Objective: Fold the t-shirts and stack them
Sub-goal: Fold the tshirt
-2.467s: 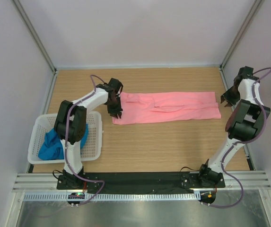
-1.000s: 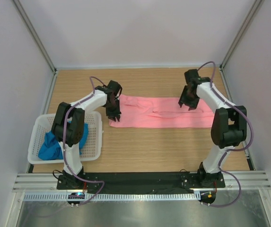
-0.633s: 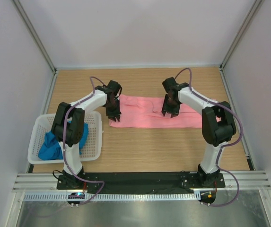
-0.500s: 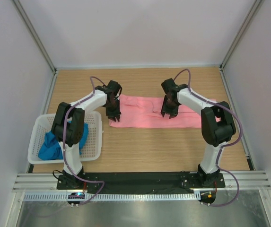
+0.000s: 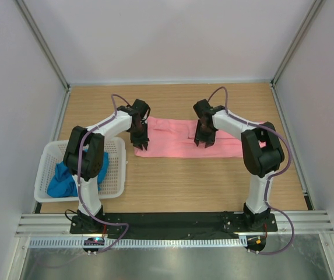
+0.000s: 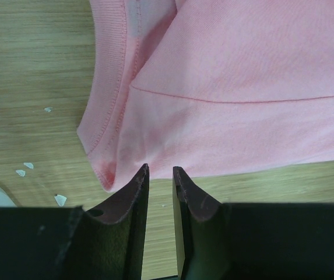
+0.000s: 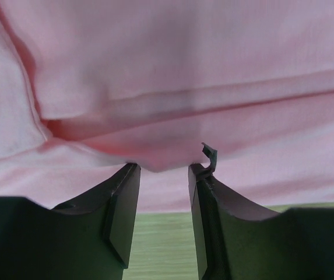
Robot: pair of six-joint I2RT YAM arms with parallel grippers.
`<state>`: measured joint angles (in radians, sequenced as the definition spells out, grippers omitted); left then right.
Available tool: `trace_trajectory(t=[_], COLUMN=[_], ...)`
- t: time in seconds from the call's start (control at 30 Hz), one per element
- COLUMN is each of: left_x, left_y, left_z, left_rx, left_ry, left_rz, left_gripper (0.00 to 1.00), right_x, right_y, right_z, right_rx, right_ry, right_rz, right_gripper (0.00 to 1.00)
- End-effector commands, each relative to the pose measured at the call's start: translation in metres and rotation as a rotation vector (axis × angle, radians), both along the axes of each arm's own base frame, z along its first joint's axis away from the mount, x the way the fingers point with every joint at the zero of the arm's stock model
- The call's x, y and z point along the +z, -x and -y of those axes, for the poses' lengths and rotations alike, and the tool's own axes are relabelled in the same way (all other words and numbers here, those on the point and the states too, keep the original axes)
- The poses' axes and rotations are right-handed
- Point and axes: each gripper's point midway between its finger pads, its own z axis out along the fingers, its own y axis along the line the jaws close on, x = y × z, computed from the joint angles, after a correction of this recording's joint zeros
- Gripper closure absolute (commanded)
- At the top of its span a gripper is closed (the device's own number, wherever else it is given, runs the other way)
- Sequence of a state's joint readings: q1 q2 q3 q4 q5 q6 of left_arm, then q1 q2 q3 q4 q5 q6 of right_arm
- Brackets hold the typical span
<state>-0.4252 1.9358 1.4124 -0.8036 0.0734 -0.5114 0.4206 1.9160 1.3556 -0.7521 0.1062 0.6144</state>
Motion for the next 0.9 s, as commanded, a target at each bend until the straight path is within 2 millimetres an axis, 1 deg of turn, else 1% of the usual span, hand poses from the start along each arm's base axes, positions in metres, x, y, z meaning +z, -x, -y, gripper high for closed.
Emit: trace_trajectory(t=[0.0, 0.03, 0.07, 0.1, 0.17, 0.2, 0.23, 0.27, 0.3, 0.33, 0.4, 0.43, 0.47, 0.53, 0.57, 0.6, 0.63, 0.67, 0.7, 0.73, 0.77, 0.8, 0.87], left_x=[0.005, 0.004, 0.003, 0.002, 0.001, 0.001, 0.001, -0.001, -0.003, -0.003, 0.003, 0.005, 0.008, 0.016, 0.021, 0.023, 0.026, 0.026, 0.024, 0.023, 0.022, 0.021, 0.016], left_y=[-0.001, -0.001, -0.001, 0.0, 0.001, 0.001, 0.001, 0.002, 0.002, 0.005, 0.001, 0.0, 0.0, -0.002, -0.004, -0.005, -0.006, -0.006, -0.005, -0.003, -0.004, -0.006, -0.006], left_z=[0.002, 0.002, 0.0, 0.0, -0.001, 0.0, -0.001, -0.002, -0.003, -0.005, -0.001, -0.001, -0.001, -0.001, -0.001, 0.0, 0.0, -0.001, -0.001, 0.002, 0.003, 0.004, 0.0], left_rx=[-0.026, -0.027, -0.024, -0.026, -0.026, -0.028, -0.03, -0.028, -0.025, -0.021, -0.023, -0.023, -0.021, -0.021, -0.021, -0.019, -0.017, -0.01, -0.006, -0.01, -0.011, -0.01, -0.004], left_ry=[0.01, 0.009, 0.004, 0.002, -0.003, -0.003, -0.005, -0.012, -0.016, -0.022, -0.008, -0.005, -0.005, -0.007, -0.001, 0.004, 0.003, 0.001, 0.002, 0.014, 0.021, 0.025, 0.006], left_rz=[0.006, 0.008, 0.007, 0.005, 0.002, 0.002, 0.003, 0.001, 0.001, -0.018, -0.013, -0.004, 0.004, 0.023, 0.029, 0.035, 0.051, 0.054, 0.05, 0.04, 0.037, 0.041, 0.048], left_gripper=[0.76, 0.76, 0.76, 0.76, 0.76, 0.76, 0.76, 0.76, 0.76, 0.76, 0.77, 0.77, 0.77, 0.76, 0.76, 0.76, 0.76, 0.76, 0.76, 0.76, 0.76, 0.76, 0.76], right_x=[0.006, 0.006, 0.007, 0.011, 0.008, 0.017, 0.017, 0.02, 0.031, 0.036, 0.047, 0.049, 0.056, 0.059, 0.072, 0.068, 0.08, 0.069, 0.067, 0.064, 0.063, 0.055, 0.049], right_y=[-0.031, -0.035, -0.041, -0.05, -0.059, -0.072, -0.075, -0.079, -0.086, -0.089, -0.093, -0.092, -0.088, -0.079, -0.075, -0.063, -0.06, -0.052, -0.035, -0.028, -0.029, -0.019, -0.017], right_z=[0.009, 0.01, 0.016, 0.017, 0.028, 0.028, 0.029, 0.031, 0.03, 0.03, 0.032, 0.035, 0.042, 0.052, 0.054, 0.057, 0.055, 0.053, 0.047, 0.04, 0.031, 0.031, 0.023], right_rx=[0.009, 0.017, 0.005, -0.001, -0.007, -0.009, -0.006, 0.005, 0.012, 0.021, 0.041, 0.043, 0.038, 0.022, 0.017, 0.023, 0.026, 0.032, 0.038, 0.028, 0.034, 0.038, 0.04], right_ry=[0.065, 0.068, 0.07, 0.064, 0.089, 0.087, 0.094, 0.104, 0.105, 0.107, 0.128, 0.139, 0.162, 0.17, 0.154, 0.155, 0.131, 0.121, 0.064, 0.024, -0.015, -0.014, -0.025], right_rz=[0.057, 0.066, 0.073, 0.089, 0.084, 0.111, 0.107, 0.111, 0.127, 0.136, 0.146, 0.144, 0.138, 0.122, 0.147, 0.131, 0.17, 0.143, 0.124, 0.117, 0.144, 0.134, 0.157], right_gripper=[0.54, 0.53, 0.53, 0.53, 0.52, 0.52, 0.52, 0.51, 0.5, 0.5, 0.48, 0.48, 0.47, 0.47, 0.47, 0.47, 0.47, 0.47, 0.46, 0.46, 0.46, 0.46, 0.46])
